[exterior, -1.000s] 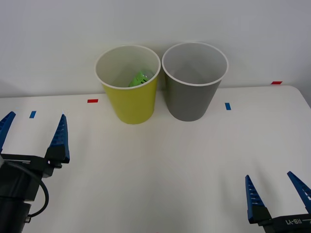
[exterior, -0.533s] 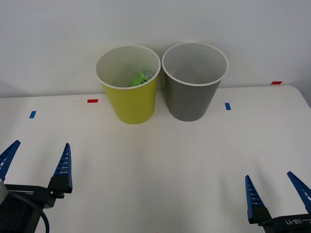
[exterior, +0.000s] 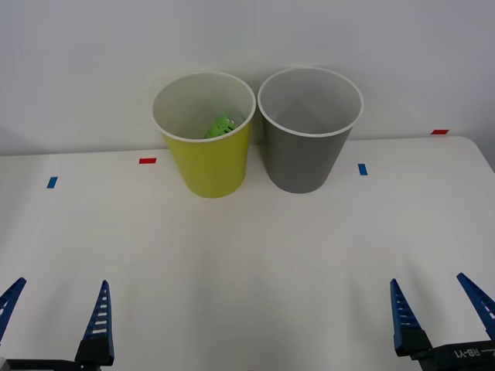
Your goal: Put cans in the gray bin and PET bottles in the light green bin.
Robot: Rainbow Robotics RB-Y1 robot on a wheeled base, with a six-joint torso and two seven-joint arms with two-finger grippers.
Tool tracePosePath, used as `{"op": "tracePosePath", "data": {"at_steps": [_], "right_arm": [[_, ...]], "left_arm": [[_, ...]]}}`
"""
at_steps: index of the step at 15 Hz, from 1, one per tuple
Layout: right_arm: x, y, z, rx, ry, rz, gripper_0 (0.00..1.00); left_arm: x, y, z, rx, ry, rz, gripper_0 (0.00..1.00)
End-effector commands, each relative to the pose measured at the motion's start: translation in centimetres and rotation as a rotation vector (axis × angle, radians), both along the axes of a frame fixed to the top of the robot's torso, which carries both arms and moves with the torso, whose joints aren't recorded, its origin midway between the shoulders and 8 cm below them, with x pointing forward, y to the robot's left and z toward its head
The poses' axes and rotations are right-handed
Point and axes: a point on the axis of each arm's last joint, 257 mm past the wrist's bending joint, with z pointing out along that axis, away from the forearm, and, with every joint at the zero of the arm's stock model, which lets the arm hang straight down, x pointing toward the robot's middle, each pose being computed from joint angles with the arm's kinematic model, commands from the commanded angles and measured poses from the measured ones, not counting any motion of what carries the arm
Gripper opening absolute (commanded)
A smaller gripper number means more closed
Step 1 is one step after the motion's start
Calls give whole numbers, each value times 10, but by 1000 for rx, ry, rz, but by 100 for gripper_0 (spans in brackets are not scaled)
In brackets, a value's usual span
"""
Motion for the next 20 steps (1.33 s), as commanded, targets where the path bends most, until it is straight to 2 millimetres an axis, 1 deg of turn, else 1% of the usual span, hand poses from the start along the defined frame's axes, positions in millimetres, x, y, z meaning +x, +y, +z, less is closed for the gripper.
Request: {"op": "tracePosePath", "data": {"at_steps": [1,5,20], "right_arm": [[0,0,0,0,0,0,100],[0,0,0,0,0,0,100],[0,0,0,0,0,0,100]], "left_arm": [[-17,-1,-11,-15,43,19,100],[-24,0,-17,2,49,24,100],[-24,0,-17,2,49,24,100]]}}
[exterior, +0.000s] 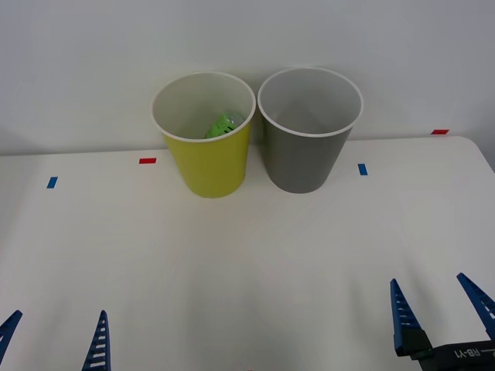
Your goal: Put cans in the gray bin and PET bottles in the light green bin.
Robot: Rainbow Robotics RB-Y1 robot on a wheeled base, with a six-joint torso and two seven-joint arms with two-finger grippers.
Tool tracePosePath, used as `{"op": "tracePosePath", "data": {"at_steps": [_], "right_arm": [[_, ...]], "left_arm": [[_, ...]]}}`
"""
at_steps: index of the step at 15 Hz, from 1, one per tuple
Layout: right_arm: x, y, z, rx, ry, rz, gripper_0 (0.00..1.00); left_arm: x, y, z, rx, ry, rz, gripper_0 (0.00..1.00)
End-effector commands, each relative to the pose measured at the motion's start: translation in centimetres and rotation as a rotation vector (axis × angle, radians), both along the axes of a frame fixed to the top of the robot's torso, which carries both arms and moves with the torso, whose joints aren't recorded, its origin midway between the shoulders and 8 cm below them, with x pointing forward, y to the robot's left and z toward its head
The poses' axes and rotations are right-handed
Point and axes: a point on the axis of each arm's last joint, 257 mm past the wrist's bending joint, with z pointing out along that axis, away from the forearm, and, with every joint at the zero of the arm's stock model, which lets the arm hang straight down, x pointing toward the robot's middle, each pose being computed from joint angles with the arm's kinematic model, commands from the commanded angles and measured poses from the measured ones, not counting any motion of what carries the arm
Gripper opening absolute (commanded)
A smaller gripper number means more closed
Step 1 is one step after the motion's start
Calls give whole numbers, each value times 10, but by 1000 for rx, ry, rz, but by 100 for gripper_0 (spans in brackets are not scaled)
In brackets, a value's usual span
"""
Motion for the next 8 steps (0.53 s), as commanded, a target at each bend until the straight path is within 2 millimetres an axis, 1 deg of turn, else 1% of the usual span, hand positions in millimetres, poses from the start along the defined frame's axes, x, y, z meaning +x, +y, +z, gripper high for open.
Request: {"op": "tracePosePath", "data": {"at_steps": [1,8], "right_arm": [[0,0,0,0,0,0,100],[0,0,0,0,0,0,100]], "left_arm": [[0,0,0,0,0,0,100],[0,0,0,0,0,0,100]]}}
